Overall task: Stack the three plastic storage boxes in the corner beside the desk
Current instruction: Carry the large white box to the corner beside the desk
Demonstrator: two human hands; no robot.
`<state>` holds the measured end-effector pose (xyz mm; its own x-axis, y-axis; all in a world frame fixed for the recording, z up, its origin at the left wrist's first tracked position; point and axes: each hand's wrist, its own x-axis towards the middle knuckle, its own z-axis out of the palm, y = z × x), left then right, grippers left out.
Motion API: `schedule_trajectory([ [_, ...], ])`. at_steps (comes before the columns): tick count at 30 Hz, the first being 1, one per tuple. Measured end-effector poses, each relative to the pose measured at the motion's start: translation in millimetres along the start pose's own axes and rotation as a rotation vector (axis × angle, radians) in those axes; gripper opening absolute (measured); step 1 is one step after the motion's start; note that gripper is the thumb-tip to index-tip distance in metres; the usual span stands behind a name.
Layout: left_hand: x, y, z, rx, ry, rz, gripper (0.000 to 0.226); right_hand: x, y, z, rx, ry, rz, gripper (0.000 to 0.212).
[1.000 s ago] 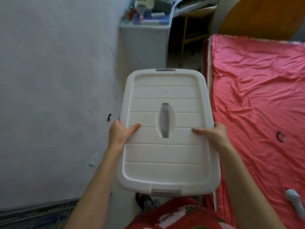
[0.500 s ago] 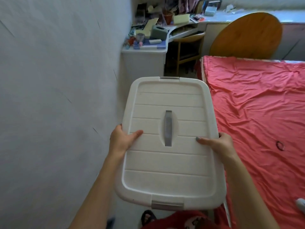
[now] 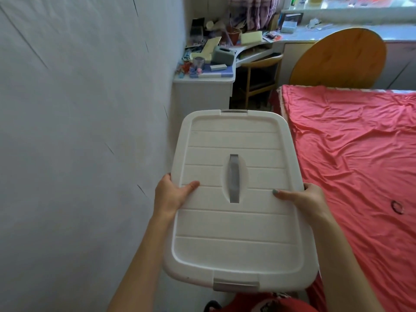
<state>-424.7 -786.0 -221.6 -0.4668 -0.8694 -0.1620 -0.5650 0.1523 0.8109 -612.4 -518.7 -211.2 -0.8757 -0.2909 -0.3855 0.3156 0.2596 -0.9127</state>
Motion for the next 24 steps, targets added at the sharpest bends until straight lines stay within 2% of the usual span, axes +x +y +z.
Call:
schedule_trajectory([
  [10, 78.8, 16.0, 18.1, 0.017, 0.056, -0.016, 0.066, 89.4, -27.3, 37.4, -0.012, -0.058, -0.031, 0.034],
  [17, 155.1, 48.7, 36.9, 0.052, 0.124, -0.022, 0.069, 177.0, -64.9, 65.4, -0.031, -0.113, 0.034, 0.072],
  [21, 192.1, 67.5, 52.0, 0.025, 0.151, -0.031, 0.065, 225.0, -89.5, 74.5, -0.06, -0.149, 0.036, 0.057],
  [24, 215.7, 77.2, 62.2, 0.03, 0.161, -0.038, 0.066, 253.9, -103.8, 80.1, -0.076, -0.168, 0.03, 0.056],
])
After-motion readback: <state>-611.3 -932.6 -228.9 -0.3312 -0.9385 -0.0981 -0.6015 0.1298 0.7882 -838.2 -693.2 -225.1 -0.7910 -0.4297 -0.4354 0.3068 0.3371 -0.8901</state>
